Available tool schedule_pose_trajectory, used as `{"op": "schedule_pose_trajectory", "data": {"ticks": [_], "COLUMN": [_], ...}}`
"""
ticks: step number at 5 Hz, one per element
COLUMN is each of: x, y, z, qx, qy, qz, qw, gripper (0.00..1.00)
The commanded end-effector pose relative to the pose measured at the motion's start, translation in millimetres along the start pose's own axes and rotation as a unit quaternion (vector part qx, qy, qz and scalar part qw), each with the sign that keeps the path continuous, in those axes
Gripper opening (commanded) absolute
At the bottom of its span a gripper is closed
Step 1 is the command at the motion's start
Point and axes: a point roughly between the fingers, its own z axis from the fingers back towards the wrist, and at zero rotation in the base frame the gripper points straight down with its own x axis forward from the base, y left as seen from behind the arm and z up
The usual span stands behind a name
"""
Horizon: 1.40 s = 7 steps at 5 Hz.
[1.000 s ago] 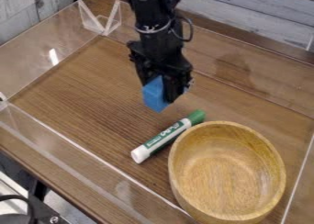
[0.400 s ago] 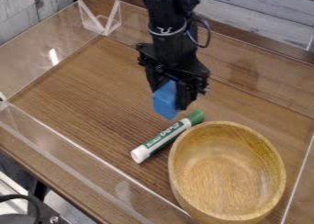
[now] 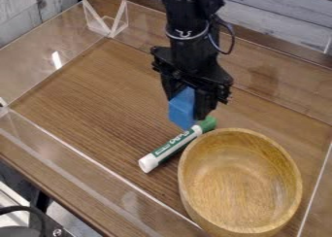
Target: Put the blue block in the brown bowl
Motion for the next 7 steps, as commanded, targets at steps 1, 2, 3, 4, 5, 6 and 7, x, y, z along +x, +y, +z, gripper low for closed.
{"op": "schedule_pose_trajectory", "data": {"ticks": [1,2,3,4,5,6,7], "x": [3.3,1.1,-0.5,-2.0,-4.0,-6.2,-8.7], "y": [-7,-10,-13,-16,-23,-29,-36], "z": [15.1,16.8,18.7,19.9,23.0,23.6,23.6], "qx": [0.003,0.005,0.006,0.008,0.011,0.012,0.013], "qy": [-0.028,-0.028,-0.028,-0.03,-0.035,-0.037,-0.039], "qz": [-0.002,-0.002,-0.003,-0.004,-0.003,-0.001,0.002], "qw": [0.9996,0.9996,0.9996,0.9995,0.9993,0.9993,0.9991], "gripper": [0.0,0.0,0.0,0.0,0.0,0.0,0.0]}}
